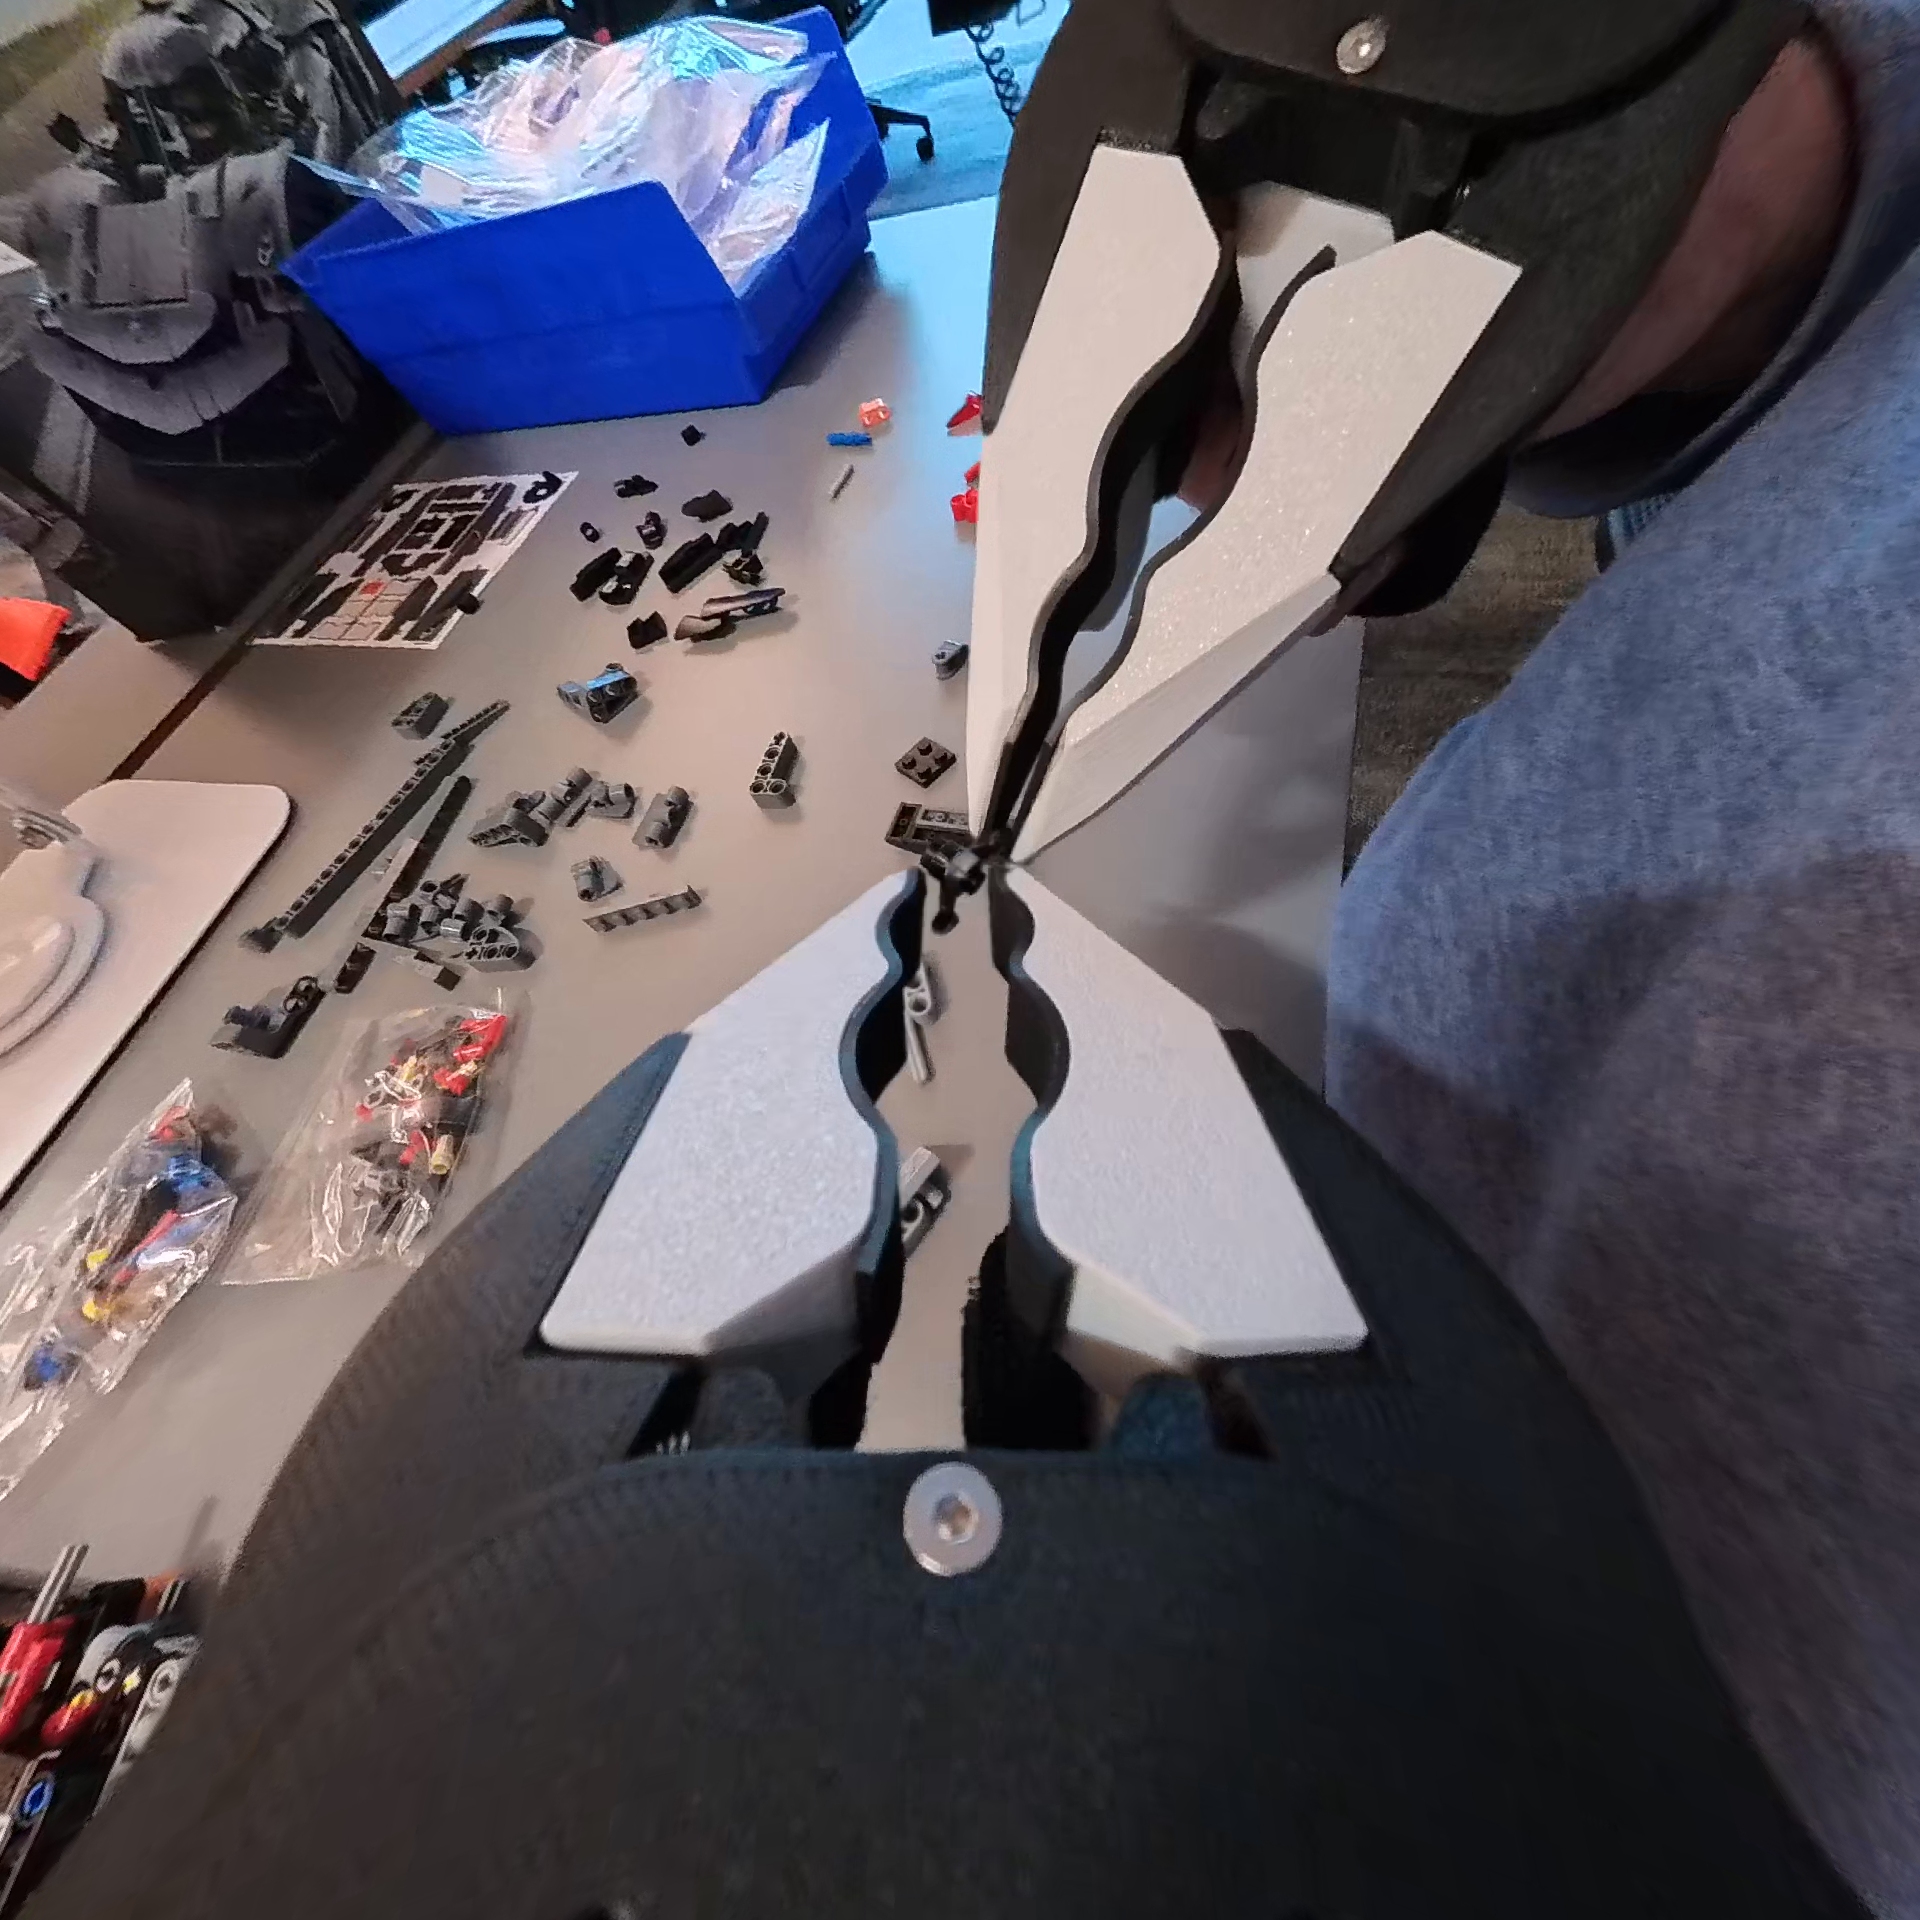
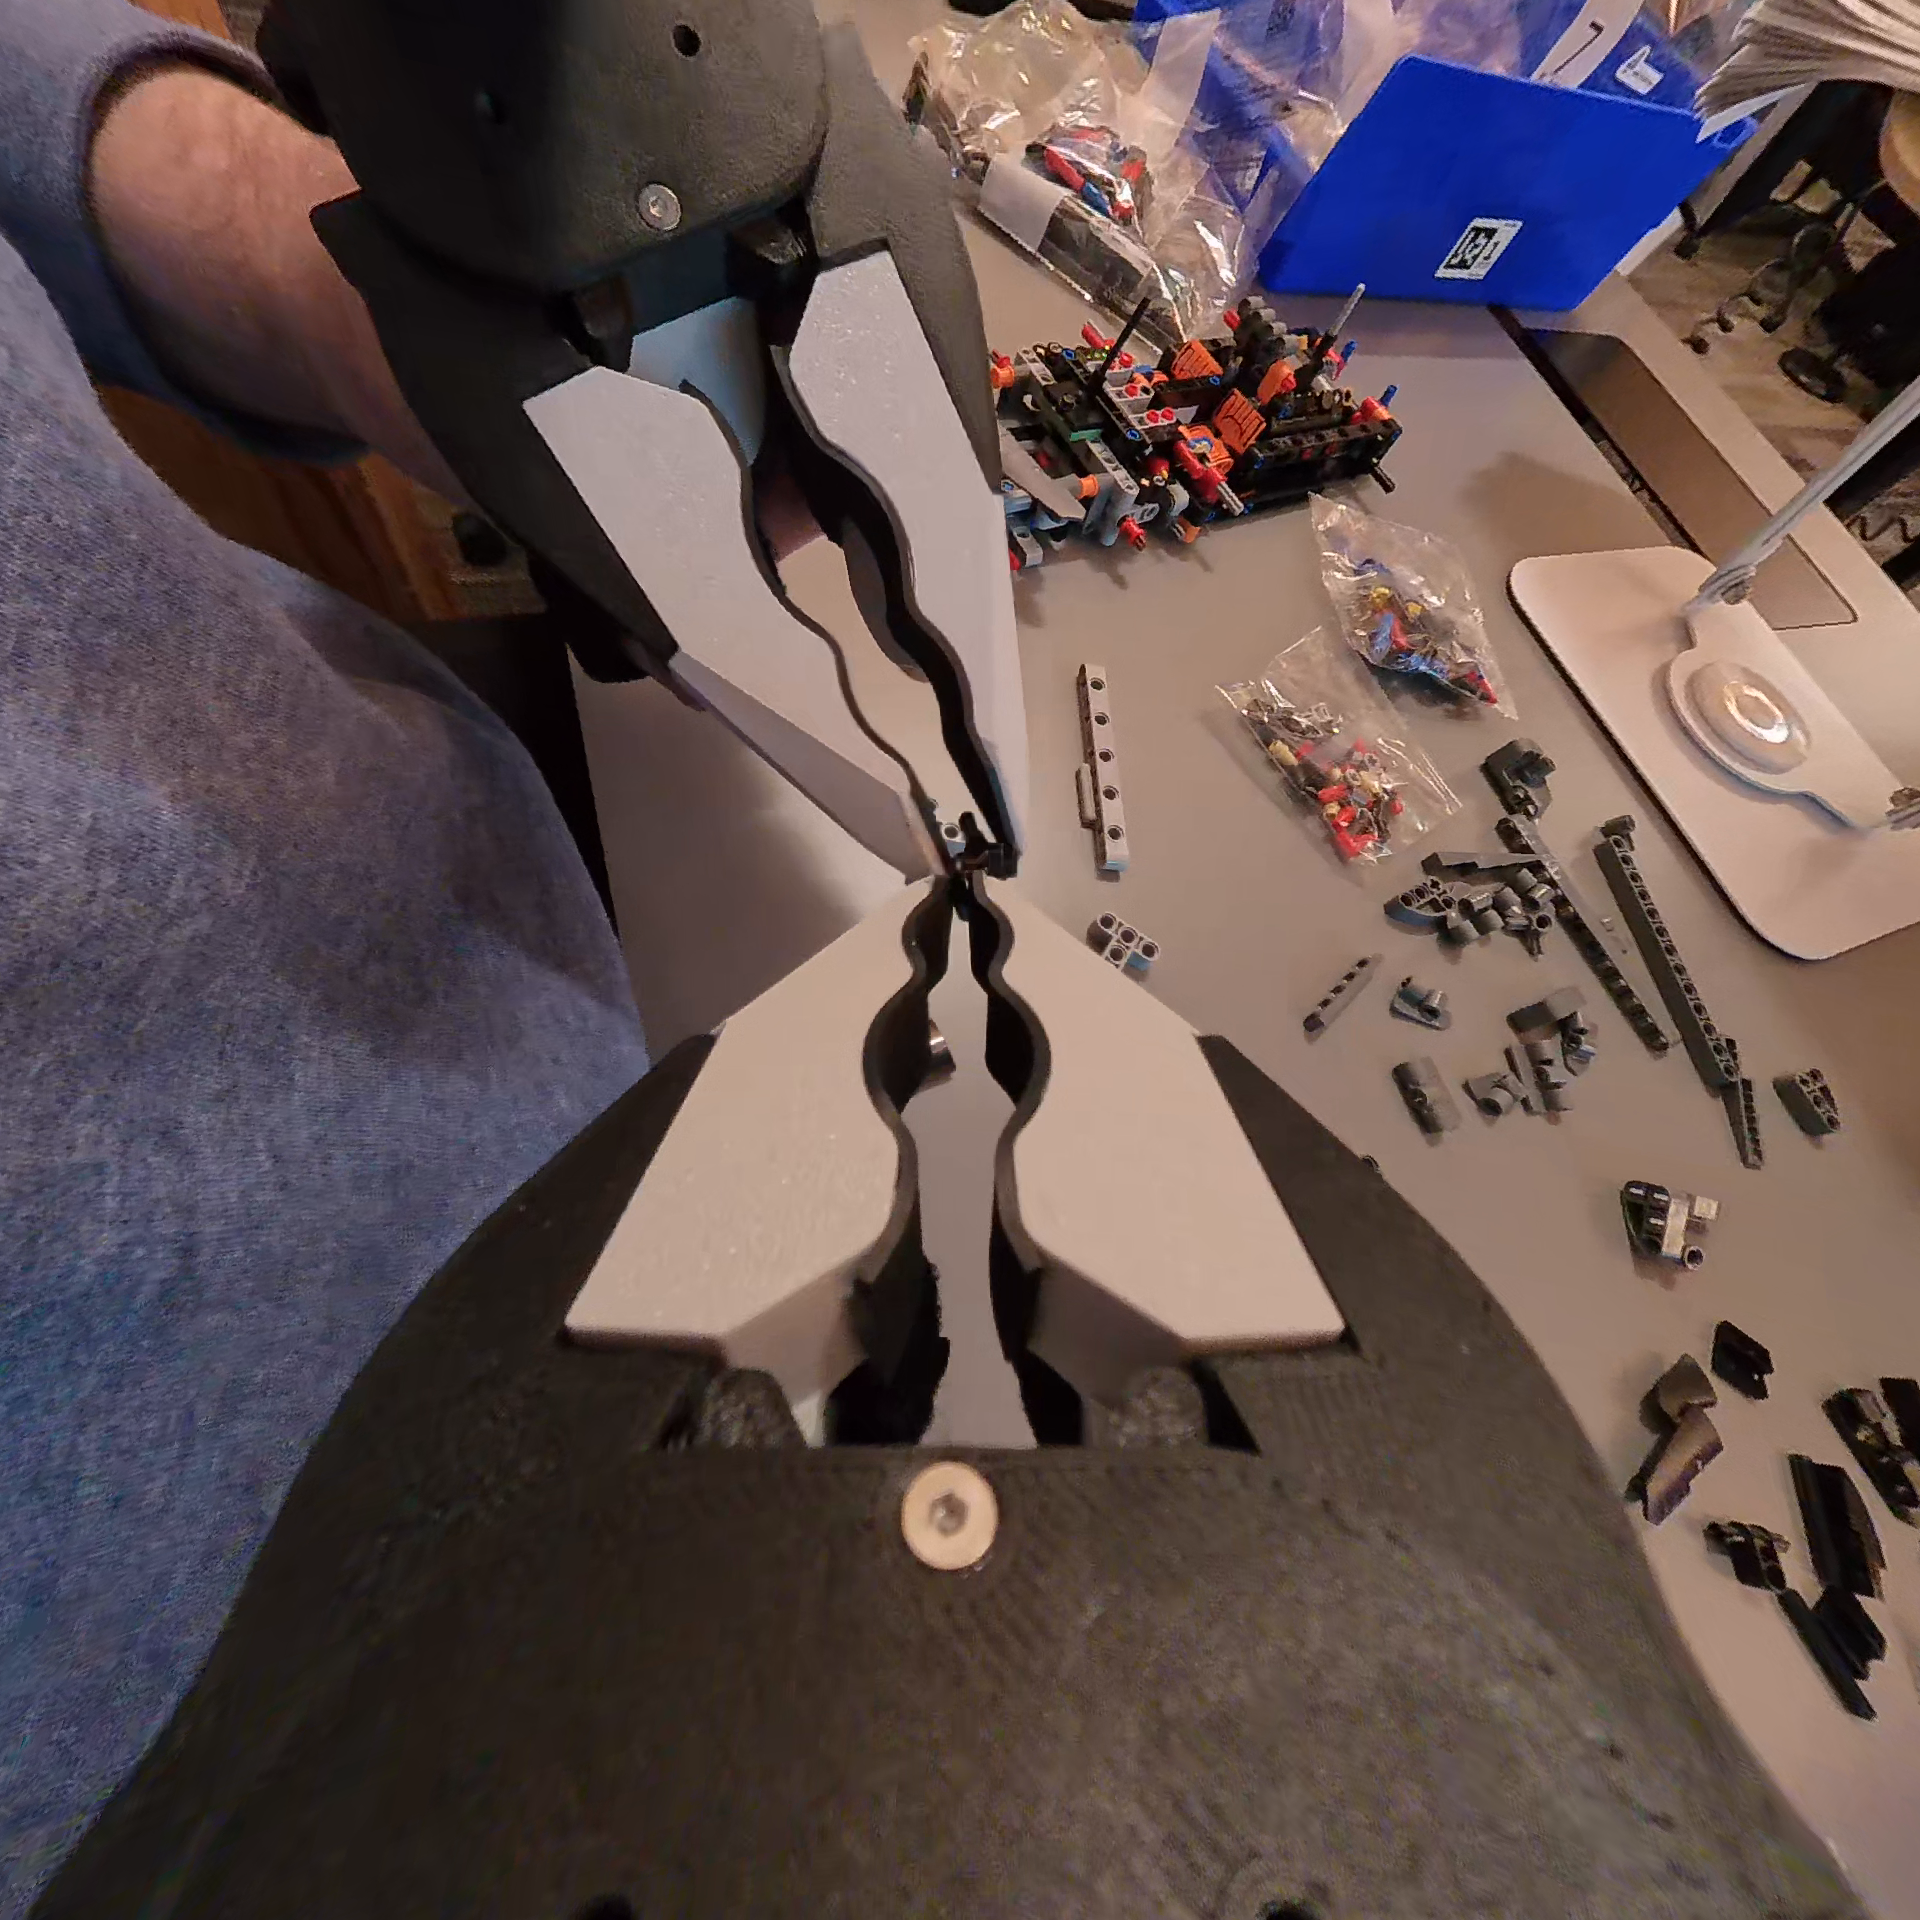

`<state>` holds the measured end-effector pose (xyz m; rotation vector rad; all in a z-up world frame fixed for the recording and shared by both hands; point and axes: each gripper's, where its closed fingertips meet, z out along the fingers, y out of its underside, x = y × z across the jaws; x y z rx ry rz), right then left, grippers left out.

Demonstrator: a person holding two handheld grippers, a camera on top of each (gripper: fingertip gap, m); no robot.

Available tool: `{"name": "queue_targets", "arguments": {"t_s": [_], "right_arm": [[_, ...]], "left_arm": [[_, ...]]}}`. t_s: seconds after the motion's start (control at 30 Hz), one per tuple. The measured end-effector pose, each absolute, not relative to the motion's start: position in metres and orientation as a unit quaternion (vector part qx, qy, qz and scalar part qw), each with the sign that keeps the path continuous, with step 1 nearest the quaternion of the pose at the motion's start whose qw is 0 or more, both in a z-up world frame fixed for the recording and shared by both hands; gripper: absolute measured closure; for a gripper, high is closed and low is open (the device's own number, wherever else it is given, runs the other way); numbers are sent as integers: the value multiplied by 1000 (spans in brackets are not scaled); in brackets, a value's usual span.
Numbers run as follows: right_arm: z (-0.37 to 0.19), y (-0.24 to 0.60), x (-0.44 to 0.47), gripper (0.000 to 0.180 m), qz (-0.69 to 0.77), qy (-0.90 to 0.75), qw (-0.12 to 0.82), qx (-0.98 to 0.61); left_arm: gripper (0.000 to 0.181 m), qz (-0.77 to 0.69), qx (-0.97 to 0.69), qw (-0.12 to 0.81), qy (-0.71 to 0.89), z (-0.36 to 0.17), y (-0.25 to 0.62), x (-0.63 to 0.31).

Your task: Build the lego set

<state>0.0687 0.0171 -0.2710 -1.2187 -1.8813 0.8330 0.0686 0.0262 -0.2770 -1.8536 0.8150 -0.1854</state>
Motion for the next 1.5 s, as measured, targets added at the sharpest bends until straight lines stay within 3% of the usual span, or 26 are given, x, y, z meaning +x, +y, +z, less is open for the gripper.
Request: {"name": "queue_targets", "arguments": {"t_s": [0.2, 1.13, 1.5], "right_arm": [[-269, 28, 68, 180, 321, -728, 370, -479], [-353, 104, 22, 178, 107, -821, 318, -461], [-348, 93, 35, 158, 147, -826, 285, -465]], "left_arm": [[155, -68, -785, 527, 318, -275, 29, 57], [163, -33, -816, 522, 245, -286, 11, -14], [165, -47, -821, 512, 248, -292, 12, -12]]}}
